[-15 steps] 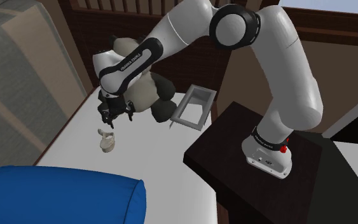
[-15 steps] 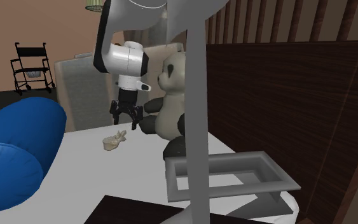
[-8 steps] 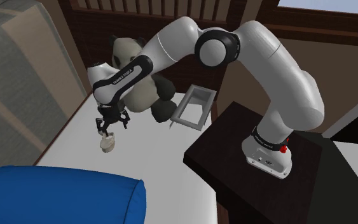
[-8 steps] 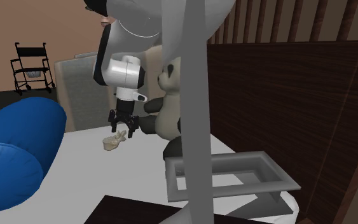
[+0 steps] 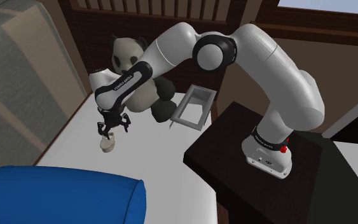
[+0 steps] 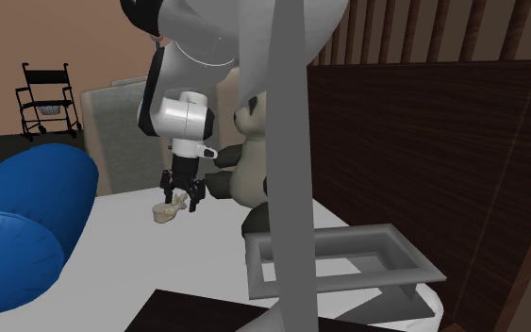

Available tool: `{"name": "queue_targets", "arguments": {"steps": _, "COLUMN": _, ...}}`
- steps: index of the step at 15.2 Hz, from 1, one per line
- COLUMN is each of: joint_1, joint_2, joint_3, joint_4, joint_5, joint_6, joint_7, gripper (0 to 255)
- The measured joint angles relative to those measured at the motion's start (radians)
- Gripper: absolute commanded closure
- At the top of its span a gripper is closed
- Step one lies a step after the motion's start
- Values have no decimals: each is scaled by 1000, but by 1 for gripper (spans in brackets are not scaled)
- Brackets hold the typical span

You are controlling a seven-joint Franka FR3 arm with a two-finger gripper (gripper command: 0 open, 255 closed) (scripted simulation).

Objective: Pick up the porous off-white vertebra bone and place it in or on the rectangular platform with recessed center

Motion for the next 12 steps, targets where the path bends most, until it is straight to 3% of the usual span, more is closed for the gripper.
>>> {"name": "queue_targets", "arguments": {"steps": 3, "joint_1": 0, "joint_2": 0, "joint_3": 0, "joint_4": 0, "joint_5": 0, "joint_6": 1, "joint_7": 0, "gripper": 0}}
{"name": "queue_targets", "arguments": {"steps": 4, "joint_1": 0, "joint_2": 0, "joint_3": 0, "joint_4": 0, "joint_5": 0, "joint_6": 1, "joint_7": 0, "gripper": 255}}
{"name": "queue_targets", "arguments": {"steps": 12, "joint_1": 0, "joint_2": 3, "joint_3": 0, "joint_4": 3, "joint_5": 0, "joint_6": 0, "joint_7": 0, "gripper": 255}}
